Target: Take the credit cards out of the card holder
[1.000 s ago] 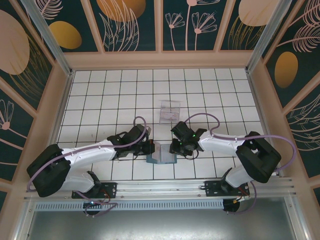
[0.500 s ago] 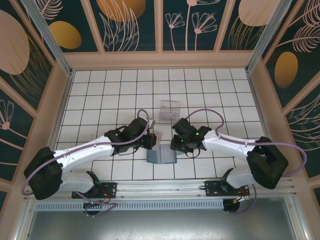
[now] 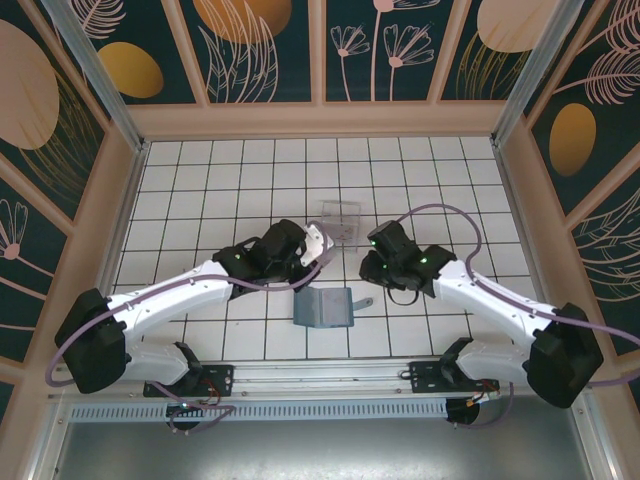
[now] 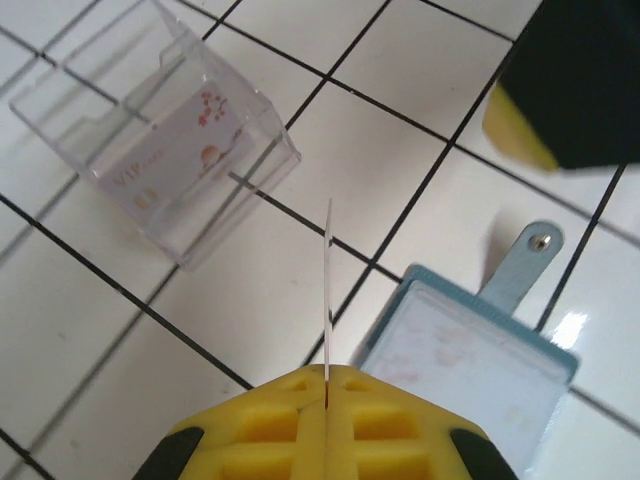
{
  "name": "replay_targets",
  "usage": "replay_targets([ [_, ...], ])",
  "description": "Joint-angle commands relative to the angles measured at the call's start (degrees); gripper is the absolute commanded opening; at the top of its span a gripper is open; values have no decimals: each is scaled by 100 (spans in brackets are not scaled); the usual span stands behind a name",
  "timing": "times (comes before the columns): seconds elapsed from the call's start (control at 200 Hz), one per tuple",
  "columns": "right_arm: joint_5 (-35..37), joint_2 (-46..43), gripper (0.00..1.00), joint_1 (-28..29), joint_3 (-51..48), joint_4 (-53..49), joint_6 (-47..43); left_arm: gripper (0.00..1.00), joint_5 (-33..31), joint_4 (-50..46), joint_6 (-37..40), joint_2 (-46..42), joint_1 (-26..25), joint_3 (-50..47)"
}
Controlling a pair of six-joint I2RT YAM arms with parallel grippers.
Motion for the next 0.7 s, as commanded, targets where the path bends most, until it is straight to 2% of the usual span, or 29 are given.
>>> replay_targets([
  [0.0,292,-264,28,-150,176,-342,-172,0,-324,-93,1736,309,7,504],
  [0.095,334,-363,28,-198,228,-428,-207,0,-422,-270,2484,653,32,855],
  [0.22,371,-480,29,-226,233,-488,-197,0,108,-747,3310,1148,244,1462],
  [0.375,387,-580,29,-250,189,-498,-168,0,571,-1473,3786,1902,653,2524],
  [0.51,398,-659,28,-271,140,-447,-116,0,700,-2246,4349,2619,857,3283],
  [0.696,346,-679,29,-297,46,-378,-41,0,1151,-3217,4585,3542,1151,4589],
])
